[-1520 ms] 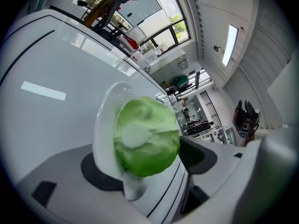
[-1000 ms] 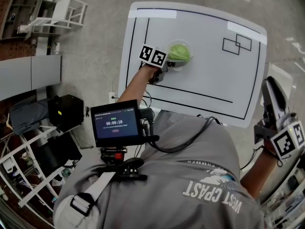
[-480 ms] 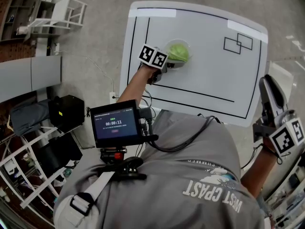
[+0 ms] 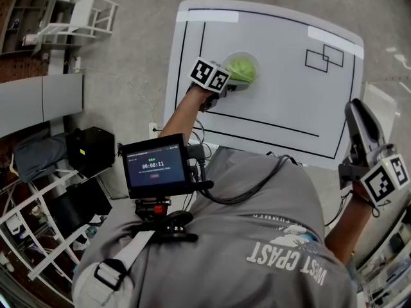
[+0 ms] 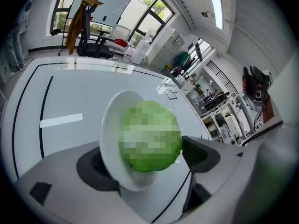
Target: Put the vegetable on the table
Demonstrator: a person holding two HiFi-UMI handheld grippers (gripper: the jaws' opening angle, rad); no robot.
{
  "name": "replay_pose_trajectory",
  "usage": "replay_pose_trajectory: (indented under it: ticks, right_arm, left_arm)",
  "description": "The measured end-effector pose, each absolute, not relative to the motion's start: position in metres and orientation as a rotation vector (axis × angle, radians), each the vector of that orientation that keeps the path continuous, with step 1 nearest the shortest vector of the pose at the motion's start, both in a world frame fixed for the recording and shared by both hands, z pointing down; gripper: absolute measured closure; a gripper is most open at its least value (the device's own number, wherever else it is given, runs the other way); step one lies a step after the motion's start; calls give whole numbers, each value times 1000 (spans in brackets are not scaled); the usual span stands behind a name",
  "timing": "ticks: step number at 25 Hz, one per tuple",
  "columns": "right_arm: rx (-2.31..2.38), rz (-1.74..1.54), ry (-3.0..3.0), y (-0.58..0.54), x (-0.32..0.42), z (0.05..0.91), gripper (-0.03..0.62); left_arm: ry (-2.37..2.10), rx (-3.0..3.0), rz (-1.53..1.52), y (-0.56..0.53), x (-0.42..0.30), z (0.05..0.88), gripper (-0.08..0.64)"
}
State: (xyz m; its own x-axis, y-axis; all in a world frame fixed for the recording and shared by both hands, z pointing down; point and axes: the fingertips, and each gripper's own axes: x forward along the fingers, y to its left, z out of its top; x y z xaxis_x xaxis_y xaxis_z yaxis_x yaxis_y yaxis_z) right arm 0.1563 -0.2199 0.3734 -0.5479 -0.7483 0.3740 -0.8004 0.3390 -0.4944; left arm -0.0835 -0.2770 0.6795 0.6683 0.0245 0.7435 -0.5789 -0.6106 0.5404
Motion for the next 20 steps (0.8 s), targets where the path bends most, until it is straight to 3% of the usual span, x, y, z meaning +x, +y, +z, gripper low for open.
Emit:
replay_pose_trajectory:
  ticks: [11,20]
  right_arm:
    - [1421,1080,-2465,-218,149,399,494]
    - [1369,1134,-2450,-222,140,416,494]
  left_arm:
    - [-442,1891,644,-275,-100,688,155]
    - [-460,1996,809,-273,-96,688,143]
